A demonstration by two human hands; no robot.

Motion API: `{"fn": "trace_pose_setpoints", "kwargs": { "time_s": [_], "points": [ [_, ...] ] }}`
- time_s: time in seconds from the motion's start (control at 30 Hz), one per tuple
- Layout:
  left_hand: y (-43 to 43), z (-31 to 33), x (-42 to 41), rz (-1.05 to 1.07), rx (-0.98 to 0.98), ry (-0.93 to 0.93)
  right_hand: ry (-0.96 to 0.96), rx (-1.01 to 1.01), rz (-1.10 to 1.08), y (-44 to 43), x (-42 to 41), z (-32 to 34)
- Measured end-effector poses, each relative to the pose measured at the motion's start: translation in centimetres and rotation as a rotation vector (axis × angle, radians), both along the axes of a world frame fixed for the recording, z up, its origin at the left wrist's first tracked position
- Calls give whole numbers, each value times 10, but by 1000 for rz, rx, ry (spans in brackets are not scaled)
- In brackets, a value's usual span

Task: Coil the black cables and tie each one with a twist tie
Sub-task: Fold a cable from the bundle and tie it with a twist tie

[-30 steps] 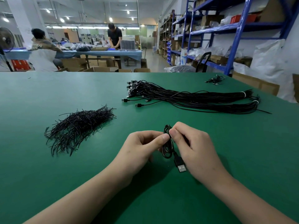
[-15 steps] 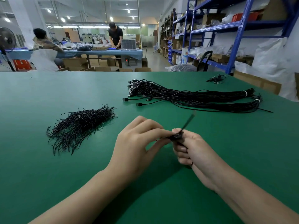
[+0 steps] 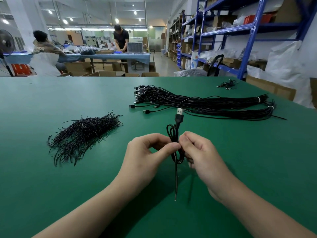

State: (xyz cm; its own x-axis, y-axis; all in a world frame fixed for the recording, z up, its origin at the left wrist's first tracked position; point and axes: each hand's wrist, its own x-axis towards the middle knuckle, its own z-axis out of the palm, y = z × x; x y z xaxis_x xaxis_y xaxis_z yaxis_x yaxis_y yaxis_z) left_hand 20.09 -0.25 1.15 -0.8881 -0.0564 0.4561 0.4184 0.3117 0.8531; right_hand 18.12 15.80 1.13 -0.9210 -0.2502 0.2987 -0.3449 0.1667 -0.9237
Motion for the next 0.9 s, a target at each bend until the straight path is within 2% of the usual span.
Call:
{"fn": "trace_pose_setpoints", "kwargs": {
  "time_s": [0.1, 0.17, 0.23, 0.3, 0.33, 0.4, 0.5, 0.6, 0.7, 0.77, 0.83, 0.9],
  "points": [
    [-3, 0, 0, 215, -404, 389, -385, -237, 105, -1, 1, 0],
    [-7, -1, -2, 263, -599, 613, -470, -256, 164, 3, 0, 0],
    [-9, -1, -4, 272, -691, 728, -449, -232, 186, 4, 0, 0],
    [-9, 0, -4, 268, -650, 672, -386, -210, 133, 4, -1, 3],
    [-9, -1, -3, 258, -561, 576, -305, -169, 80, 4, -2, 4],
    [-8, 0, 0, 209, -306, 276, -20, -16, -41, 5, -3, 5],
    [-4, 2, -1, -53, -26, -158, 371, 194, -139, 7, 0, 5],
    [-1, 3, 1, -194, 96, -312, 518, 306, -168, 9, -1, 2],
    [-2, 3, 2, -214, 148, -338, 527, 383, -183, 9, -3, 2],
    [-2, 3, 2, -196, 153, -304, 436, 329, -146, 9, -3, 2],
    [-2, 3, 1, -105, 11, -162, 272, 241, -73, 8, -4, 2],
    [-4, 2, 1, 24, -225, 46, 37, 125, 15, 7, -5, 2]
  ]
}}
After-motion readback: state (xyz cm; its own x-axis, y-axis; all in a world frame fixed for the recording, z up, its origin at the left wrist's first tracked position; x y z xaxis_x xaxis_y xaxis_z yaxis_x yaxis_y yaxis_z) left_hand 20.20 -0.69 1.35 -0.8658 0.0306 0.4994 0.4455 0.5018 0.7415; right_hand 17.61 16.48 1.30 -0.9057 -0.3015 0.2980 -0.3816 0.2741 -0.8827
